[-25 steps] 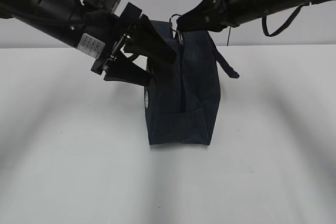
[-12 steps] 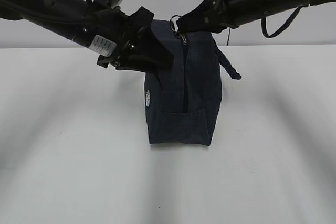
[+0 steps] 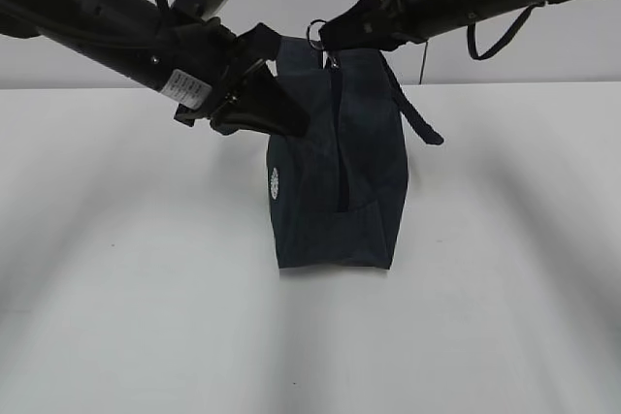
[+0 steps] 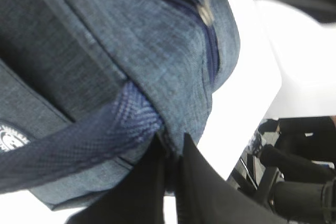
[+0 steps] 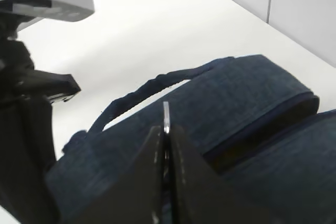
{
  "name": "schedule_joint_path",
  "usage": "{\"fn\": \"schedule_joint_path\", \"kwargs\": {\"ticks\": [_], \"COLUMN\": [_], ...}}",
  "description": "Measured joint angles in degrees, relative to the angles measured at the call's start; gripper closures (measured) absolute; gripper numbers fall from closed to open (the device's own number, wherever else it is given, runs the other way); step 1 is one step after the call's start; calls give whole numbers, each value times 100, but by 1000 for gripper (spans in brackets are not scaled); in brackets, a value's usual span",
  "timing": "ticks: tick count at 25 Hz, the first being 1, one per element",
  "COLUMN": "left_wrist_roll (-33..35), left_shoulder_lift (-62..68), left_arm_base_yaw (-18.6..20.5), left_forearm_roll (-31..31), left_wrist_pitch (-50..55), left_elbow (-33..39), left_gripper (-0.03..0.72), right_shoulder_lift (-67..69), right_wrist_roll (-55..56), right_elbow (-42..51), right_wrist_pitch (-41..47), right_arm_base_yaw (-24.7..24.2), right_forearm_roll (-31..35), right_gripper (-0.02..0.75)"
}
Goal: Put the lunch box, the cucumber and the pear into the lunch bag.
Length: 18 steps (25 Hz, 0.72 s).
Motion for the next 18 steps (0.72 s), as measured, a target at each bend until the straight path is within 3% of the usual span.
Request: {"fn": "schedule_joint_path", "kwargs": {"ticks": [9, 18], "left_wrist_roll": [5, 45], "left_shoulder_lift": [0, 0], "left_arm_base_yaw": [0, 0], "left_forearm_roll": [116, 164], "left_wrist_pitch": [585, 983], "left_elbow": [0, 0], "left_gripper": [680, 680], "right_shoulder_lift": [1016, 2702], "right_wrist_roll": [572, 1486], "right_elbow": [-1304, -3347], "right_wrist_pitch": [22, 237], "right_arm_base_yaw": [-111, -273], "right_forearm_roll": [-286, -669], "right_gripper": [754, 754]}}
